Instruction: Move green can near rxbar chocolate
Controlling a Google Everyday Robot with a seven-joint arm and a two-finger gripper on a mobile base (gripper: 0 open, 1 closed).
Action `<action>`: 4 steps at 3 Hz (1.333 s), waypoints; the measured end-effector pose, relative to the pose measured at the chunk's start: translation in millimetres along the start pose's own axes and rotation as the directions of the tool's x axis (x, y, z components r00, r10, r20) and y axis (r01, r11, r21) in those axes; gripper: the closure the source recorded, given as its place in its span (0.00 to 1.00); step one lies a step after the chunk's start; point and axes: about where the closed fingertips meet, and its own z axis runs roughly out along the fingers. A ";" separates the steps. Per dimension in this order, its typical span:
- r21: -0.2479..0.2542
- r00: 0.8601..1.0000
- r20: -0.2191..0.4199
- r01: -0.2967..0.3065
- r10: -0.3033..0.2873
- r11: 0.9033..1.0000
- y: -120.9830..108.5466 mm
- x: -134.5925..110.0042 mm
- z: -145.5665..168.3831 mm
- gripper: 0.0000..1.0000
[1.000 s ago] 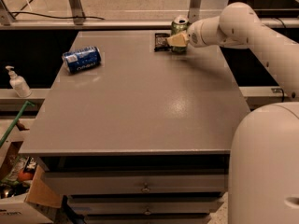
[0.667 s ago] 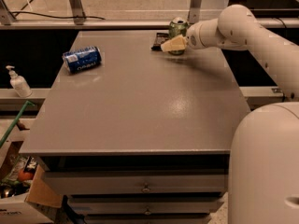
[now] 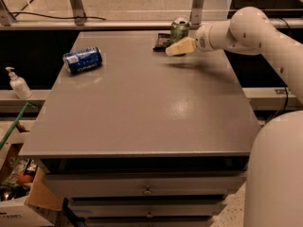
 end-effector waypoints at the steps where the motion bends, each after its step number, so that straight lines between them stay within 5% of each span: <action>1: -0.018 0.998 0.063 -0.004 0.005 1.000 -1.6 6.7 -30.2 0.00; 3: -0.102 0.975 0.222 0.013 0.010 0.995 22.5 22.0 -118.0 0.00; 4: -0.095 0.971 0.237 0.015 0.008 0.995 19.9 24.1 -131.1 0.00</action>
Offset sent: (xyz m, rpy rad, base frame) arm -0.1159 -0.0769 0.0357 0.1838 -0.1684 0.1057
